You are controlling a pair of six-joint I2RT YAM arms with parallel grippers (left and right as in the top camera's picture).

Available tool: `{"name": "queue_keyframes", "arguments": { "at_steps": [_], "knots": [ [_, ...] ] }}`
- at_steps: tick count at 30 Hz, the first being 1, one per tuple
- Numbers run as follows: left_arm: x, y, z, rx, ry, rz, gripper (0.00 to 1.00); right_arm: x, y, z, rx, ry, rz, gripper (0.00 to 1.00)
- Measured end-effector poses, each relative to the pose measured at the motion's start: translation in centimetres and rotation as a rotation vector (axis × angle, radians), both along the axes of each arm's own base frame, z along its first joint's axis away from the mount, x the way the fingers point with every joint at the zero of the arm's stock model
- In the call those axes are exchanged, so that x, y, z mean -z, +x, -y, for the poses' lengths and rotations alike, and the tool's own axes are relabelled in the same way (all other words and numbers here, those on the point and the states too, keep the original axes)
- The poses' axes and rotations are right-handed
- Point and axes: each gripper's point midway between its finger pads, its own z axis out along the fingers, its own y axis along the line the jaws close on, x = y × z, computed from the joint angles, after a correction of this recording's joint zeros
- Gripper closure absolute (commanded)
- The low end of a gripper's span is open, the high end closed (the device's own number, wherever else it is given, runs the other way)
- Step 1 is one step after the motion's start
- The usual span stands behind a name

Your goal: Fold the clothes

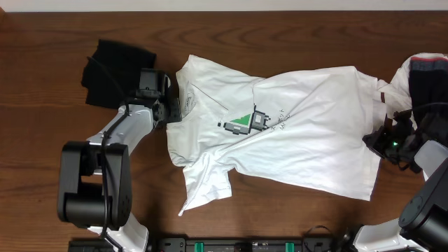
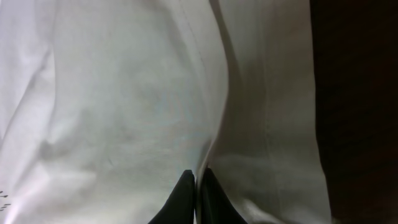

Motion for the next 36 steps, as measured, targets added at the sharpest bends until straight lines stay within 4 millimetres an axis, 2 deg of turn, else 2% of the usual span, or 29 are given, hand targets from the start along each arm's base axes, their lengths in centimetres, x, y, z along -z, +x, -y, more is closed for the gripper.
{"name": "queue_keyframes", "arguments": {
  "at_steps": [5,9,12,16,18,31,36],
  "knots": [
    [0.9,-0.1,0.1,0.013,0.001,-0.02,0.46,0.0,0.0,0.0,0.005,0.002,-0.001,0.95],
    [1.0,-0.2,0.0,0.016,0.008,-0.025,0.73,0.0,0.0,0.0,0.005,0.002,-0.001,0.96],
    [1.1,-0.3,0.0,0.016,0.011,-0.035,0.86,0.0,0.0,0.0,0.005,0.002,-0.001,0.96],
    [1.2,-0.6,0.0,0.019,0.006,-0.044,0.88,0.0,0.0,0.0,0.006,0.001,-0.001,0.96],
    [1.2,-0.6,0.1,0.019,0.005,-0.044,0.94,0.0,0.0,0.1,0.006,0.0,-0.002,0.96],
    [0.9,-0.9,0.3,0.026,-0.011,-0.052,0.94,0.0,0.0,0.1,0.006,0.0,-0.002,0.97],
    [0.0,-0.6,0.5,0.03,-0.021,-0.029,0.94,0.1,0.0,0.1,0.015,-0.001,-0.008,0.99]
  ]
}}
